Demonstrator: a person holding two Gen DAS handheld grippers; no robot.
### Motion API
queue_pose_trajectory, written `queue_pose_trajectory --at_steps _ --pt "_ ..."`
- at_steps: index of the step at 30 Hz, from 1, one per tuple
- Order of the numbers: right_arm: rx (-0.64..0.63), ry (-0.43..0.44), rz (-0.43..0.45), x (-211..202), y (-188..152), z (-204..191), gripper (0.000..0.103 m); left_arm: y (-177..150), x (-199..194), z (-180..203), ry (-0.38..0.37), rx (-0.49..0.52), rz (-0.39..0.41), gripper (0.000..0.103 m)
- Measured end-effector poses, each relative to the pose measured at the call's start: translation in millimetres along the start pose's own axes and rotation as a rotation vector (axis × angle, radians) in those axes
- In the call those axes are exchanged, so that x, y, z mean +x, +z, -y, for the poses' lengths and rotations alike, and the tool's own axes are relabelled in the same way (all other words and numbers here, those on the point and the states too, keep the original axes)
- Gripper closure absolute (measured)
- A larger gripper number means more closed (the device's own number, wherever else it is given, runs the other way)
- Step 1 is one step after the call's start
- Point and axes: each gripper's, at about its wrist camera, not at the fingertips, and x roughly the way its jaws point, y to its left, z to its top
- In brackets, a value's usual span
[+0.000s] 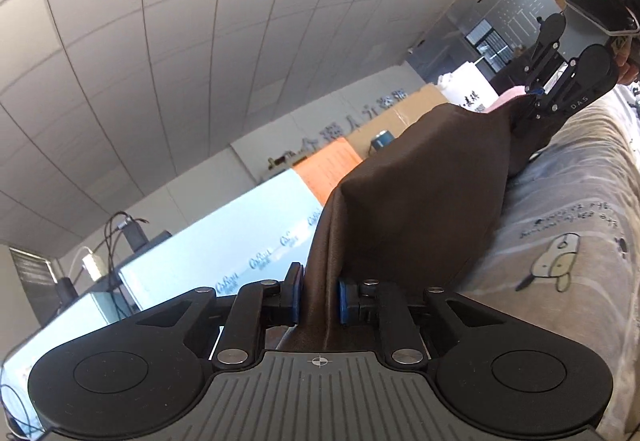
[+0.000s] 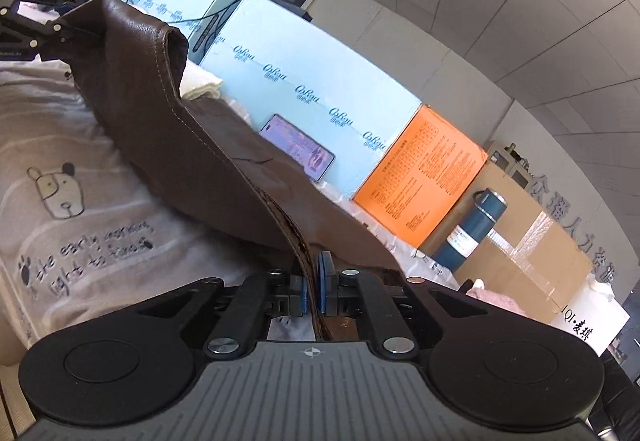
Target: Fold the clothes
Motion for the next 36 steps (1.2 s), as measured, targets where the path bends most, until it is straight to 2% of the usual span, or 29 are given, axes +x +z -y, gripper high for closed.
queue_pose_trajectory --at_steps 4,10,15,20,25,28,30,32,36 --pt "0.024 -0.052 0.081 15.3 13.5 16.5 0.098 8.2 24.9 -13.8 0.083 0.036 0.039 0.087" --pt "0.035 -0.071 0.132 61.1 31.7 43.2 0.098 9.6 83.8 -31.1 0.12 0.131 0.011 0.087" --pt "0.035 -0.049 0.119 107.5 41.8 64.4 0.098 2.4 144.2 -42.1 0.084 0.17 -0.068 0.087" --pt "0.073 -0.013 0.053 160.5 38.2 80.2 0.098 -13.1 197.7 -41.4 0.004 0.157 -0.175 0.087" --pt "0.126 -0.008 0.005 198.3 27.6 84.8 0.098 -30.3 225.4 -32.5 0.002 0.111 -0.228 0.084" --pt "0.168 -0.012 -0.015 210.7 19.9 88.0 0.09 -41.9 239.7 -41.5 -0.017 0.068 -0.262 0.081" --pt "0.192 -0.02 -0.032 214.4 12.8 89.8 0.077 -49.6 249.2 -50.0 -0.031 0.033 -0.287 0.081" --pt "0.221 -0.032 -0.037 215.1 7.1 93.2 0.064 -50.6 252.3 -57.0 -0.024 -0.01 -0.304 0.072" --pt "0.309 -0.032 -0.006 206.0 -0.6 103.6 0.061 -48.0 252.2 -66.8 0.009 -0.066 -0.312 0.06"
